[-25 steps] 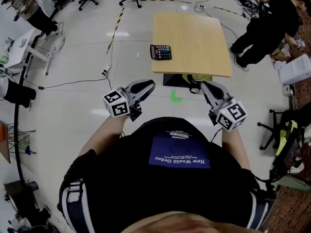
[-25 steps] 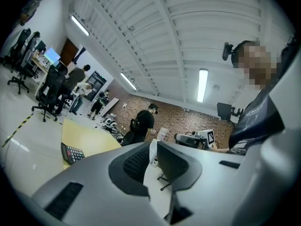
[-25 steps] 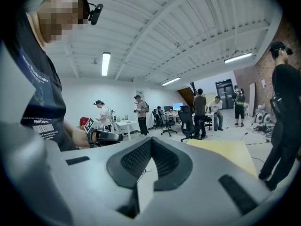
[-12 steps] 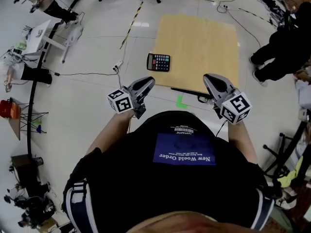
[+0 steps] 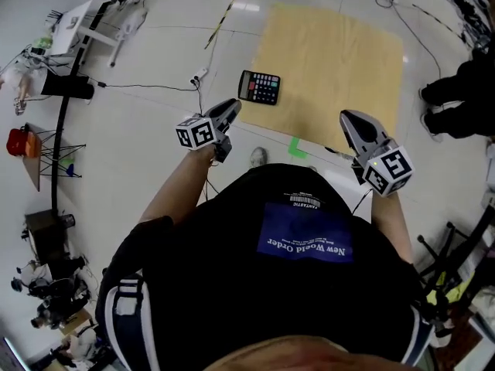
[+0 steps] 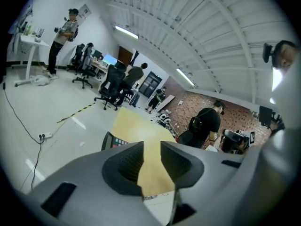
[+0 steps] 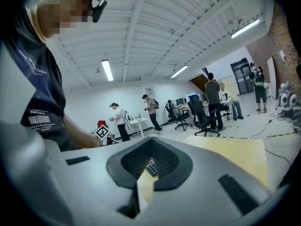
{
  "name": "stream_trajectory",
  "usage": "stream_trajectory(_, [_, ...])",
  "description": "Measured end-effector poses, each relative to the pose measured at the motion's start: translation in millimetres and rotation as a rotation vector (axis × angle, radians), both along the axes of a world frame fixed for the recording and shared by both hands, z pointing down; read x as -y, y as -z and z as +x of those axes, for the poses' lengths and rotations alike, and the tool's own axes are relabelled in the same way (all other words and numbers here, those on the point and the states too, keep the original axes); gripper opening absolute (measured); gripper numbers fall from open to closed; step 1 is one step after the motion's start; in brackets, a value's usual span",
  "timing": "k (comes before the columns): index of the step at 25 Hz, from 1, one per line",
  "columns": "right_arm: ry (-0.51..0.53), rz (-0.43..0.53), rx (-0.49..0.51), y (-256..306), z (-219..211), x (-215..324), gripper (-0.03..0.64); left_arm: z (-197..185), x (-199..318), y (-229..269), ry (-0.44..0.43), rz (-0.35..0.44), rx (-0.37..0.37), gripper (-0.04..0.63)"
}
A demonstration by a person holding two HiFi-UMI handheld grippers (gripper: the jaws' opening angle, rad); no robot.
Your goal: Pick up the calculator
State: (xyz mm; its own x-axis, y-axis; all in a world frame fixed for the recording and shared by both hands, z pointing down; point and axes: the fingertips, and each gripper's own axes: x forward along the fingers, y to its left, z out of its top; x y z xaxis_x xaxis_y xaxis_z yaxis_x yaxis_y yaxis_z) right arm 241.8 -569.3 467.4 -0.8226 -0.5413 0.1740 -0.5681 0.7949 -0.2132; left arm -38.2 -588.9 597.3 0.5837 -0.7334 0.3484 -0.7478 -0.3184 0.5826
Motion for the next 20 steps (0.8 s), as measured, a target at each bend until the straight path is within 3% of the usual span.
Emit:
stream_trajectory(2, [-0.017,-0.007,-0.020,-6.7,-7.3,4.4,-0.014,-14.0,13.1,-28.9,-0.010,-0.057,0.001,0.149])
stream_trajectory(6, [-0.066,-0.017,-0.058,-2.6,-30.1,12.7,-0.014,-35.1,40.2,-79.0,-0.035,-0.178,-0.007,0.231])
stream_trajectory(11, [-0.124,-0.068,-0.073,-2.9,-59.7,26.5,-0.014,-39.1,65.8,-121.1,-0.104,-0.299,-0.056,0.236])
stream_trajectory(20, [-0.103,-0.103,-0.115,-24.9,-85.3,33.4,-0.014,-12.7,91.1,-150.4,-0.136,-0.303,-0.102,0.235])
